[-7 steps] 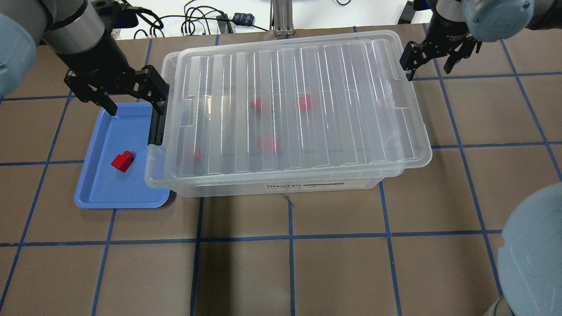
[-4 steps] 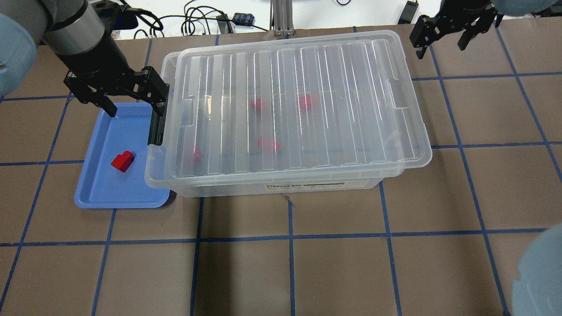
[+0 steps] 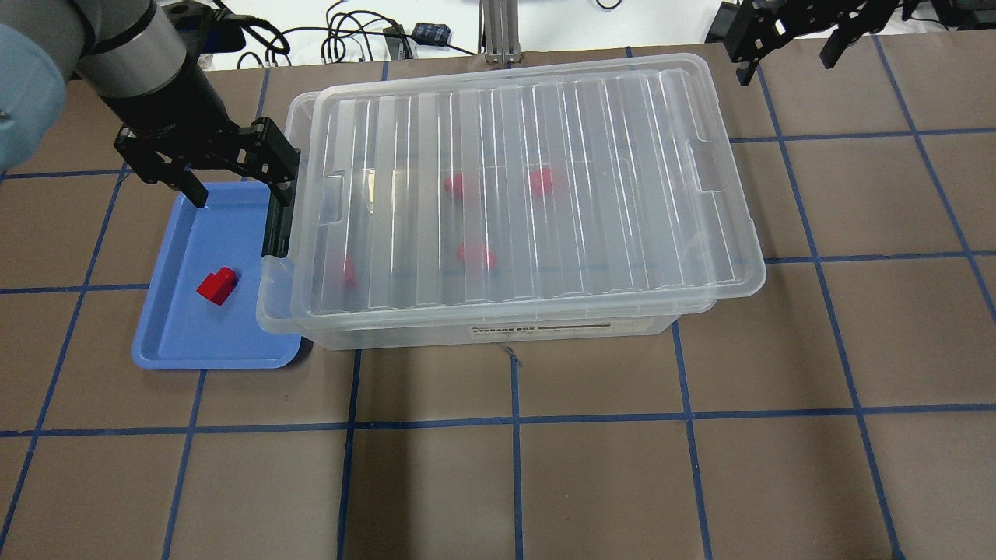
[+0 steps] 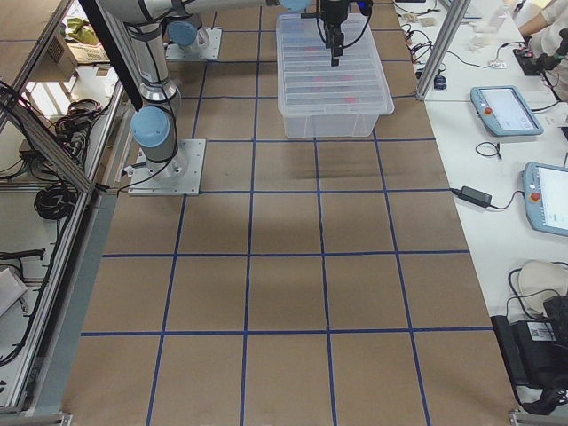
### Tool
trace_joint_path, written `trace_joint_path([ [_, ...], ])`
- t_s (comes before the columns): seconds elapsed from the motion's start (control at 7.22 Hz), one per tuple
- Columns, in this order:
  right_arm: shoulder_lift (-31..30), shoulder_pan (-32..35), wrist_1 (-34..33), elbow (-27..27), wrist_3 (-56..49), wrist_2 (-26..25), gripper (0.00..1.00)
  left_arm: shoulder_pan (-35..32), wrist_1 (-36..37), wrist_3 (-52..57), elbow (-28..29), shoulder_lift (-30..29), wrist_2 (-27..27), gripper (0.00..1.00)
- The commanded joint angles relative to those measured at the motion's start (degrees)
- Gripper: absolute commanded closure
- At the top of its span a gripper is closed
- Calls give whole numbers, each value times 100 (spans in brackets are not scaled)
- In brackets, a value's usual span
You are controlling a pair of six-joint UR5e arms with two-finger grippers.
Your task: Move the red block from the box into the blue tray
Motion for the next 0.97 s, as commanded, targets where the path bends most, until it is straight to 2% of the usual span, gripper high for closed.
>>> trace_joint_path([
  [0.0, -477, 272, -71, 687, 520, -1, 0, -15, 9, 0, 0, 0, -3, 0],
  [0.14, -532, 272, -316, 839, 520, -10, 0, -15, 9, 0, 0, -9, -3, 0],
  [0.83, -524, 272, -344, 805, 502, 16, 0, -15, 9, 0, 0, -9, -20, 0],
])
